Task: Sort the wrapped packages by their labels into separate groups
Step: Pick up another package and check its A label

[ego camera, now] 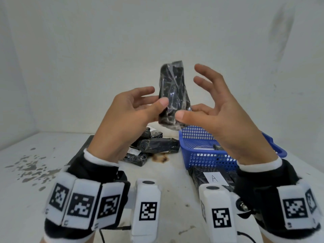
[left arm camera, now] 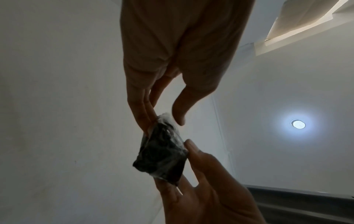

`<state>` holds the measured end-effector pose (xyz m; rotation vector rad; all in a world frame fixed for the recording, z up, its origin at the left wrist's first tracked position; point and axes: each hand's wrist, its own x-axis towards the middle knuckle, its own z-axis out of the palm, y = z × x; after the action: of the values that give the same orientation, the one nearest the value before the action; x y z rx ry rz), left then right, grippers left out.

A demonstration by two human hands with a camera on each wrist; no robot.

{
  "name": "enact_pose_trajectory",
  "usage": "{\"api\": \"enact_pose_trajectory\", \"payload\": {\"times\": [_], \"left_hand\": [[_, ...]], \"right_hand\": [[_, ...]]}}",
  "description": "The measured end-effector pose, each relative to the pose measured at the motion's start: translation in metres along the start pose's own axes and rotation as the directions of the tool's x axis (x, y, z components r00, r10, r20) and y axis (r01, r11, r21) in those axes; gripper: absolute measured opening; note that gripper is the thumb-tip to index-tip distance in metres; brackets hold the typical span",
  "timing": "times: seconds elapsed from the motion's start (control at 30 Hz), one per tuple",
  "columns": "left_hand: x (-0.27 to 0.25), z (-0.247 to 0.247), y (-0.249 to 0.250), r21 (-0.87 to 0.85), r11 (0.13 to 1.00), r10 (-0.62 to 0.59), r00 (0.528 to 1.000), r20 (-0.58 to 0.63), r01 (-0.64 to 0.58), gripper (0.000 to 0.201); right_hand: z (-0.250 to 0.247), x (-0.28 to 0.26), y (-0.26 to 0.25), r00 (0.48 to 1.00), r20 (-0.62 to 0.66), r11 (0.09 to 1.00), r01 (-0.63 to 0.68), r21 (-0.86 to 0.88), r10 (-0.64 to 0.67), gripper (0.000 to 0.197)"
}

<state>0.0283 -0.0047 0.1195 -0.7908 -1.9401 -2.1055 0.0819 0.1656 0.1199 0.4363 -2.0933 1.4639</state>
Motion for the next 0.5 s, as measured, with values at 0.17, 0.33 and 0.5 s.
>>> {"api": "enact_pose_trajectory", "payload": {"times": [0.17,0.33,0.5], "left_hand": [[-0.0011,-0.0006,0.0007,0.004,1.000,0.007,0.999,0.048,-0.007,0.030],[-0.0032,0.0006,0.0035,0.025,1.000,-0.001,0.996,0.094,-0.002,0.012],[-0.0016,0.0015,0.0005,0.074,0.996,0.038,0.997,0.073,-0.043,0.010]], "right_hand": [[0.0024,0.0030,0.0034,0.997,-0.005,0.997,-0.080,-0.014,0.080,0.090],[0.0038,0.0046,0.0039,0.996,-0.013,0.995,-0.083,-0.058,0.083,0.072],[0.0050,0.0053,0.0045,0.996,-0.027,0.994,-0.083,-0.071,0.081,0.062]]}}
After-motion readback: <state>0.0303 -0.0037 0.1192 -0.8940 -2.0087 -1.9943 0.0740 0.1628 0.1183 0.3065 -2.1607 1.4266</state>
